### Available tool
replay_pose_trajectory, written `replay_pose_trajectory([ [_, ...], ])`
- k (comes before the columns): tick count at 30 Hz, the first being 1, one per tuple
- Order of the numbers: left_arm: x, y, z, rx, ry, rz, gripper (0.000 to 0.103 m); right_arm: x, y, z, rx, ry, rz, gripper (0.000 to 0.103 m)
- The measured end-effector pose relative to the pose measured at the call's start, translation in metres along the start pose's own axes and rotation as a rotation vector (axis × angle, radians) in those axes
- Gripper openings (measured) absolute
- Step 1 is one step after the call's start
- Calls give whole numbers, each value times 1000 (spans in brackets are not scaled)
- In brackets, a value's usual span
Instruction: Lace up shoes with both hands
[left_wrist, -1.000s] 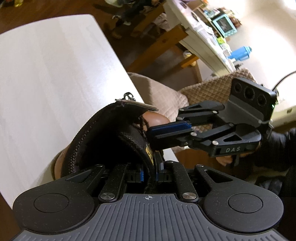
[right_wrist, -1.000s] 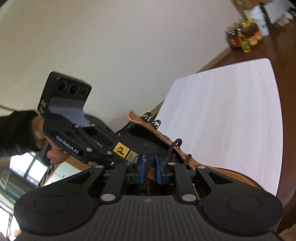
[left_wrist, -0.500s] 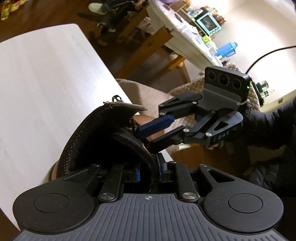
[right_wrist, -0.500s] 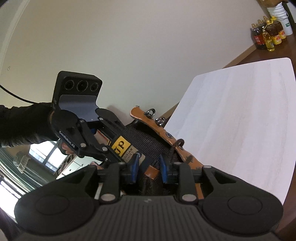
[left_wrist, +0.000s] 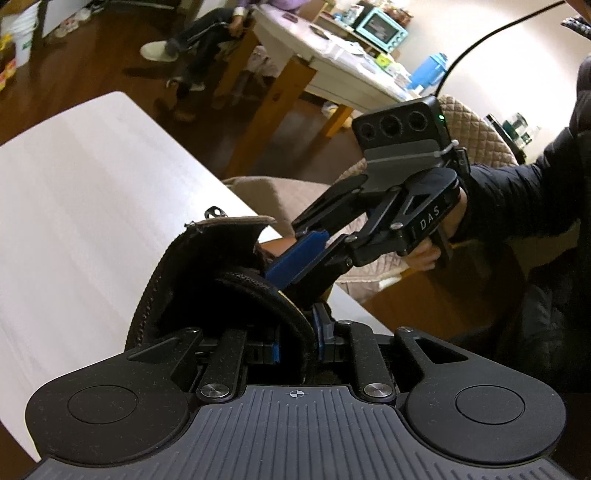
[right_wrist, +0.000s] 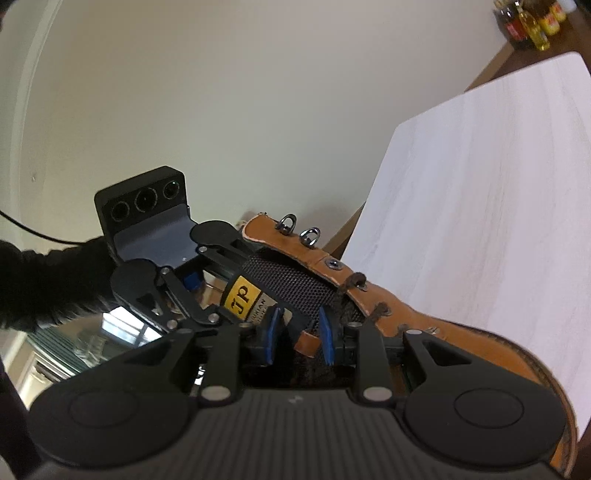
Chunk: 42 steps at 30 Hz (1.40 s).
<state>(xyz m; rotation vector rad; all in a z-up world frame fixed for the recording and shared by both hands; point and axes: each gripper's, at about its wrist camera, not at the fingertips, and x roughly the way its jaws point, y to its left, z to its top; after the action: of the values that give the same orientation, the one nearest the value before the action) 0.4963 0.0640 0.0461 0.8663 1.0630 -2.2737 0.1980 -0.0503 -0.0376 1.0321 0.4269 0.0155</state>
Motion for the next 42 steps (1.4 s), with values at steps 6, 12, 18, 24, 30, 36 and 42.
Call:
replay_pose_trajectory([
  [6,-1,-7,-1,10,-4,-5,18,4,-21,-5,173,-24,75,23],
  [12,4,-8,3,4,-5,-5,18,5,-34,-7,272,-26,98,3],
  [18,3,-4,2,-18,-16,-7,16,-5,-27,-3,287,-80,54,1],
  [24,4,-4,1,-32,-17,0,15,-39,-27,19,297,-250,12,1],
  [30,4,-2,2,-98,-26,15,19,-74,-23,42,280,-432,-62,1],
  [36,-12,-7,-3,-185,-51,76,35,-89,-10,97,159,-498,-144,2],
  [42,-60,-38,-35,-356,-217,275,45,-86,4,166,-38,-526,-313,2],
])
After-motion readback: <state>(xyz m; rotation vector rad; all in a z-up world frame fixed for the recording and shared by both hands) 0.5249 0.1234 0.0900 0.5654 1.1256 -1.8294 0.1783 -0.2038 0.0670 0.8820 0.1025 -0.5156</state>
